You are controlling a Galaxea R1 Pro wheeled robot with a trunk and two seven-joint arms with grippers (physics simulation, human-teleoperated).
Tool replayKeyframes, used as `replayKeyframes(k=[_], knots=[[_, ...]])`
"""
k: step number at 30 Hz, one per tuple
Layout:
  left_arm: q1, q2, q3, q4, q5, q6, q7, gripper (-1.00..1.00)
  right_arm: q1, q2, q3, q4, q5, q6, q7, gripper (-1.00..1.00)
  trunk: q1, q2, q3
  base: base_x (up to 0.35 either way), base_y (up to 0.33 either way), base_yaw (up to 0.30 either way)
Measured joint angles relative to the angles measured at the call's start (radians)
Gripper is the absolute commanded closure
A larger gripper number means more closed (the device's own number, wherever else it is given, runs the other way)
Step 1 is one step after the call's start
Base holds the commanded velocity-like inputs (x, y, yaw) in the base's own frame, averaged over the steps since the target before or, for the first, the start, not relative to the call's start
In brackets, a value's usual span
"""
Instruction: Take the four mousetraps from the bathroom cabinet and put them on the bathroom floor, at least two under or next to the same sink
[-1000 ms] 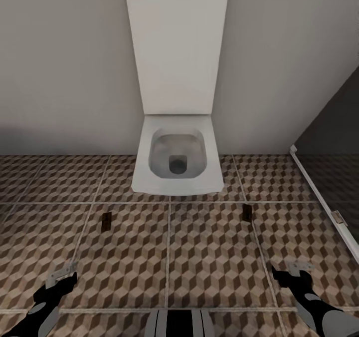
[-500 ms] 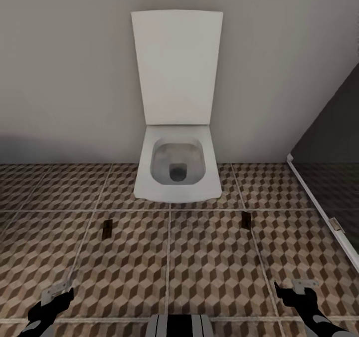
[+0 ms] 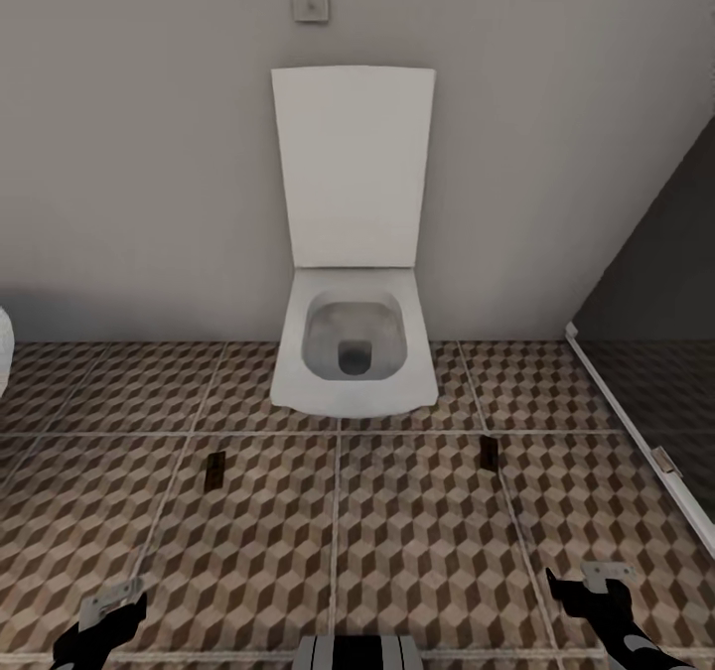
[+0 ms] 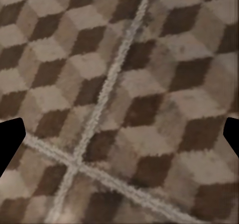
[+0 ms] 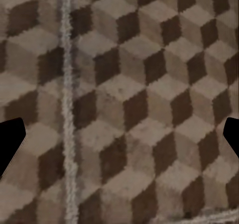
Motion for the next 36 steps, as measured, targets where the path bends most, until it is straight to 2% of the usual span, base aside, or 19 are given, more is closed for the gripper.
replayKeyframes(k=[26, 36], knots=[[0.000, -0.009, 0.001, -0.001, 0.005, 0.000, 0.002, -1.00, 0.000, 0.001, 0.000, 0.000, 0.003, 0.000, 0.000, -1.00, -0.012, 0.006, 0.101, 0.000, 0.000, 0.000], [0.000, -0.004, 0.001, 0.002, 0.002, 0.002, 0.002, -1.00, 0.000, 0.002, 0.001, 0.000, 0.001, 0.001, -0.007, -1.00, -0.016, 0.008, 0.139, 0.000, 0.000, 0.000]])
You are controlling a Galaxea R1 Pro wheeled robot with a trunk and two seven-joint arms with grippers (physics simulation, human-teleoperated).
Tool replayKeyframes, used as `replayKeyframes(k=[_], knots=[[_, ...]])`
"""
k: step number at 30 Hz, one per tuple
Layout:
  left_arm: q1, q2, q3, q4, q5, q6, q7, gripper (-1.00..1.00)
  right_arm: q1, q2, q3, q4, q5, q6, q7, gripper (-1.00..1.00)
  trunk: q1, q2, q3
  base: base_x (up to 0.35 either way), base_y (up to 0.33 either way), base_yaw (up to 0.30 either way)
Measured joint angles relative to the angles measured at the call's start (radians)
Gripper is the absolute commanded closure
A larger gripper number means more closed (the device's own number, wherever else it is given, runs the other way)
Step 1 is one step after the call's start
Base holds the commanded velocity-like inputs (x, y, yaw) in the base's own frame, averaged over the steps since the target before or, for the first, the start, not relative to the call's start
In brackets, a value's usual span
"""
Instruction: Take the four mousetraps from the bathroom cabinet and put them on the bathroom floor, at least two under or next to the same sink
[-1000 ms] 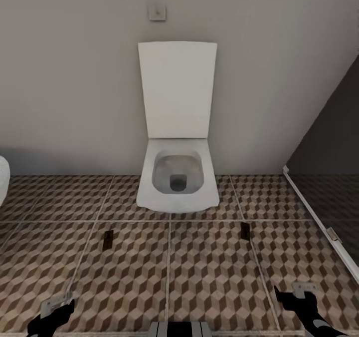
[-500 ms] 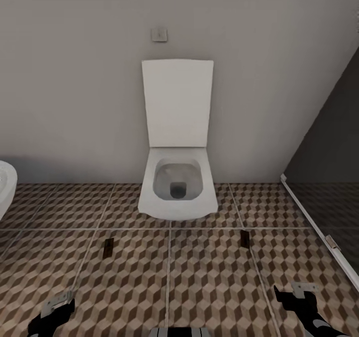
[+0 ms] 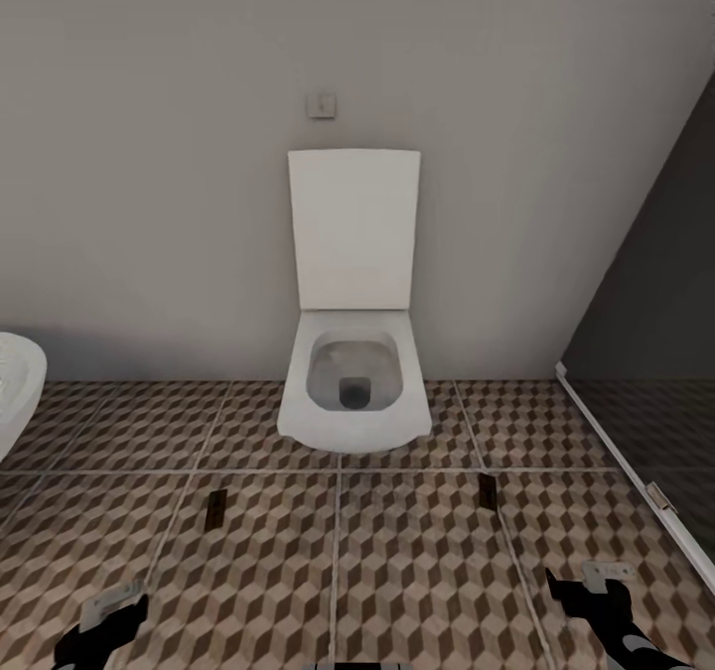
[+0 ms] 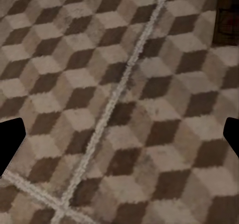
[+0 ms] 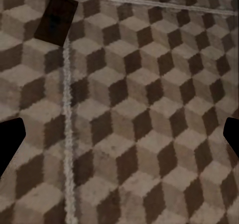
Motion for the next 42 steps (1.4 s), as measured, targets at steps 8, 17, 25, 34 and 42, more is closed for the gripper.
replayKeyframes(k=[8, 17, 25, 34, 42], knots=[[0.000, 0.004, 0.000, 0.008, -0.004, 0.000, 0.004, -1.00, 0.000, 0.003, -0.001, 0.001, -0.007, 0.002, -0.005, -1.00, -0.004, 0.002, 0.031, 0.000, 0.000, 0.000], [0.003, 0.007, 0.000, 0.010, -0.006, 0.002, 0.010, -1.00, 0.000, 0.015, -0.002, 0.012, -0.008, 0.005, -0.006, -1.00, -0.008, 0.004, 0.066, 0.000, 0.000, 0.000], [0.004, 0.008, 0.000, 0.010, -0.006, 0.003, 0.011, -1.00, 0.000, 0.027, -0.002, 0.020, -0.008, 0.005, -0.006, -1.00, -0.011, 0.006, 0.097, 0.000, 0.000, 0.000], [0.005, 0.017, -0.001, 0.011, -0.006, 0.004, 0.011, -1.00, 0.000, 0.044, -0.002, 0.030, -0.008, 0.006, -0.003, -1.00, -0.015, 0.008, 0.132, 0.000, 0.000, 0.000], [0.006, 0.019, -0.001, 0.012, -0.006, 0.005, 0.012, -1.00, 0.007, 0.078, -0.002, 0.032, -0.008, 0.007, -0.003, -1.00, -0.019, 0.010, 0.163, 0.000, 0.000, 0.000]])
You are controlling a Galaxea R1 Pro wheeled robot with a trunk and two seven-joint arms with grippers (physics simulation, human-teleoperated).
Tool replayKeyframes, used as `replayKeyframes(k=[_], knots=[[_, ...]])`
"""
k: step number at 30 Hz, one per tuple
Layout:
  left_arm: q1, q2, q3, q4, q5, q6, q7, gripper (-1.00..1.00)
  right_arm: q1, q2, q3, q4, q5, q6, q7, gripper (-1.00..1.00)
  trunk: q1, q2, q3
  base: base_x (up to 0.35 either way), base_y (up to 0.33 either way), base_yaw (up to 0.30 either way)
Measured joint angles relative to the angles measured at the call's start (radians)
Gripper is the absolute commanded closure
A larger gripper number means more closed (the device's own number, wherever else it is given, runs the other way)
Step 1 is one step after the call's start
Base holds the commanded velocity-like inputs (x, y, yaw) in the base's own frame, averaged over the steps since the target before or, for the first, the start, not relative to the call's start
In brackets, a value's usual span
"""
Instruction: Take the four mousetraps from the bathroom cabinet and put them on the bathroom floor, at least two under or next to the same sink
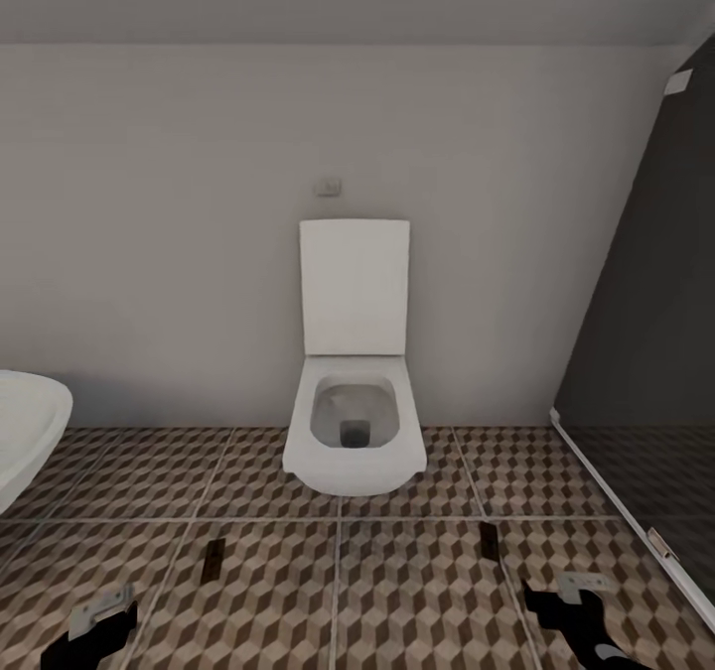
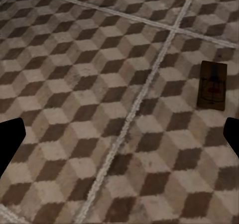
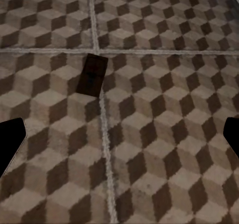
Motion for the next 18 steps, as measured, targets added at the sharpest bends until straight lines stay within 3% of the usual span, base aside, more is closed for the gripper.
replayKeyframes(k=[18], knots=[[0.000, -0.001, 0.000, 0.040, 0.001, -0.006, -0.002, -1.00, 0.015, 0.019, 0.000, 0.000, 0.000, 0.000, 0.000, -1.00, -0.015, 0.018, 0.068, 0.000, 0.000, 0.000]])
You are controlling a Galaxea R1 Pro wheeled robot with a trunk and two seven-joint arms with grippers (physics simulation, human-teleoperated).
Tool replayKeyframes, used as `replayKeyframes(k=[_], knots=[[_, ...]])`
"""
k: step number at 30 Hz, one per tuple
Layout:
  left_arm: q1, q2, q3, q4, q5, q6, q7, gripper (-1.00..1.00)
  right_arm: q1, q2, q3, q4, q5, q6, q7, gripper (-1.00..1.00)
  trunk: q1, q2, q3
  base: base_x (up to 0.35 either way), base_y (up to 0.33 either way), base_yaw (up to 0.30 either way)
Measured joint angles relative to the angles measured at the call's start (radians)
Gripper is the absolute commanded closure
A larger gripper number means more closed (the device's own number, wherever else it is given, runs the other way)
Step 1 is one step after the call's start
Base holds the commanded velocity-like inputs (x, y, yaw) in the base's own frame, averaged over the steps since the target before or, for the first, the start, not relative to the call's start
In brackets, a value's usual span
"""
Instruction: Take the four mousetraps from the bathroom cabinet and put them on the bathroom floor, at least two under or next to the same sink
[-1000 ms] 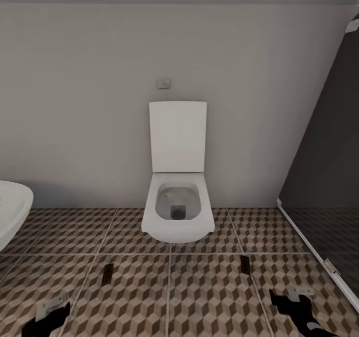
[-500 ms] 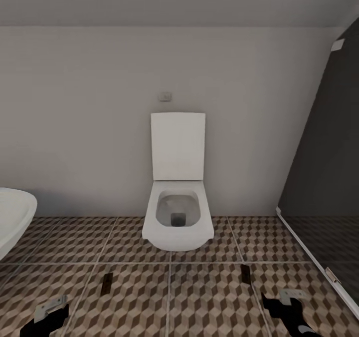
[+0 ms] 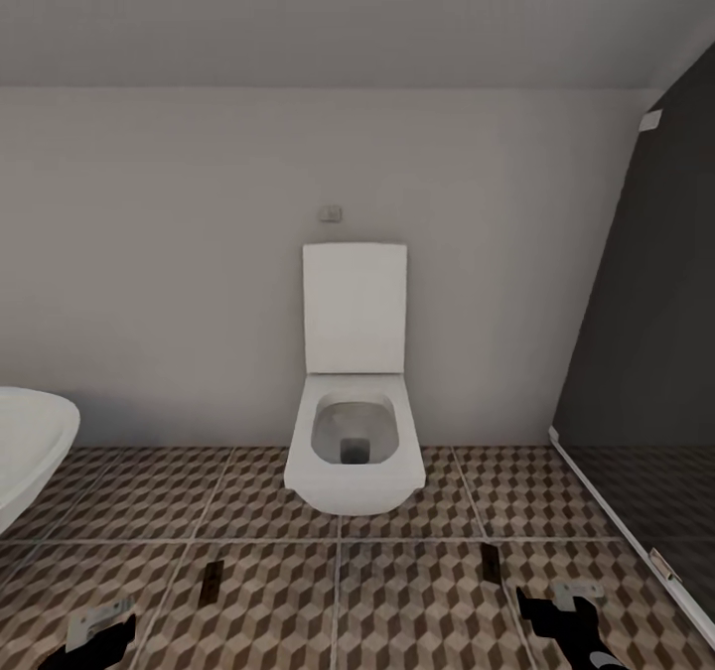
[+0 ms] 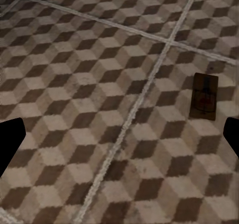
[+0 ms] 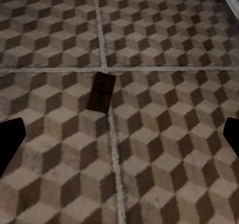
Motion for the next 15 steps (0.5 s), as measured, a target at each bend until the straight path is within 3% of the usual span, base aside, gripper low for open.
replayKeyframes(k=[15], knots=[[0.000, 0.000, 0.000, 0.004, 0.000, 0.000, 0.001, -1.00, 0.002, 0.019, 0.000, 0.000, 0.000, 0.000, 0.000, -1.00, -0.058, 0.105, 0.047, 0.000, 0.000, 0.000]])
